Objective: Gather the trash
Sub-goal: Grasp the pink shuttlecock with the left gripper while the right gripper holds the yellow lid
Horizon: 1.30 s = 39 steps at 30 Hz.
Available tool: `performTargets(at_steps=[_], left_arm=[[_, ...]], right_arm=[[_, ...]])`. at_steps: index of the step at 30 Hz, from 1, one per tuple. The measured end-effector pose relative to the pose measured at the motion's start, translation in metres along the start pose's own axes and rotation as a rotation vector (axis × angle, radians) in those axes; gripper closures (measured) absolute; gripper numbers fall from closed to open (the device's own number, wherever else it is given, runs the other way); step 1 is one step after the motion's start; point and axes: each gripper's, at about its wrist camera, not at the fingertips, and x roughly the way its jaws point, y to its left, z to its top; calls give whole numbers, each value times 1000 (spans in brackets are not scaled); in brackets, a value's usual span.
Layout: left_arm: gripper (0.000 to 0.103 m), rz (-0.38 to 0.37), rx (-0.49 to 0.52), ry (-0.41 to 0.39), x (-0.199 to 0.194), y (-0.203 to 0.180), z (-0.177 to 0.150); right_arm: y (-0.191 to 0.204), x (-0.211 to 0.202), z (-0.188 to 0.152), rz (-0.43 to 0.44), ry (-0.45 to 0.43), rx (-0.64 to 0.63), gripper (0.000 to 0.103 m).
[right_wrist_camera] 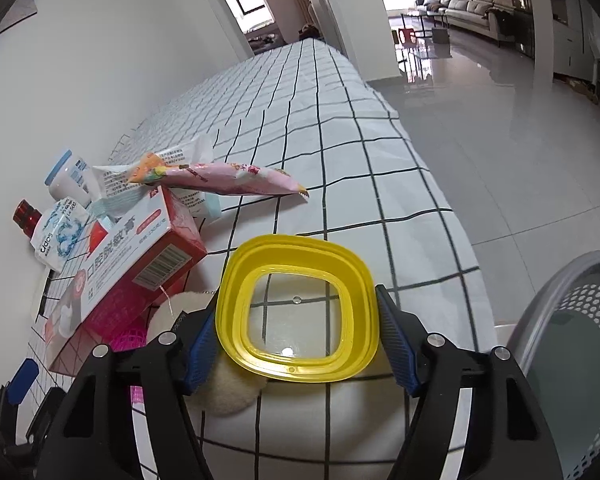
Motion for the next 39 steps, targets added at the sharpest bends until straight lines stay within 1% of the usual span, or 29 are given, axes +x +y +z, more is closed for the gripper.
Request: performTargets(at_steps=[7,12,16,20,23,25,27,28,29,30,32,33,34,35,36,37,39], left_arm=[[6,-14,-15,9,4,-11,-6],[6,-39,-39,40,14,-20,-7],[6,-6,-43,78,28,-27,-7],[6,30,-72,125,45,-28,-6],[7,33,-98,138,52,-27,-3],[8,43,-95,137,55,-30,0],[20,52,-84,137,58,-34,3],[29,54,-76,146,61,-38,4],[36,51,-72,154,64,-39,5],[41,47,-70,158,65,-41,5],[64,32,-67,154,65,-43,5],[72,26,-66,152,65,-43,5],[86,16,-65,152,64,-43,4],[91,9,-67,152,64,-43,4],[94,6,-69,148,63,-42,4],[96,-3,-69,139,59,-42,3],[97,-15,-63,126,55,-42,2]], right_arm=[[-8,-37,-22,-54,-84,-8,35],[-17,-61,-42,-75,-123,-2,35],[-21,-75,-54,-77,-143,-3,35],[-25,-85,-59,-55,-164,5,35],[-31,-91,-60,-35,-176,19,35],[-34,-93,-60,-24,-182,24,35],[-34,-93,-59,-18,-184,26,35],[-36,-93,-59,-15,-183,28,35],[-37,-93,-60,-12,-183,30,35],[-38,-92,-60,-11,-182,31,35],[-39,-90,-60,-8,-180,36,35],[-40,-90,-61,-8,-177,38,35],[-41,-89,-61,-8,-175,39,35],[-42,-88,-61,-8,-172,41,35],[-42,-88,-62,-7,-171,42,35],[-42,-88,-63,-5,-171,43,35],[-42,-88,-64,-5,-170,46,35]])
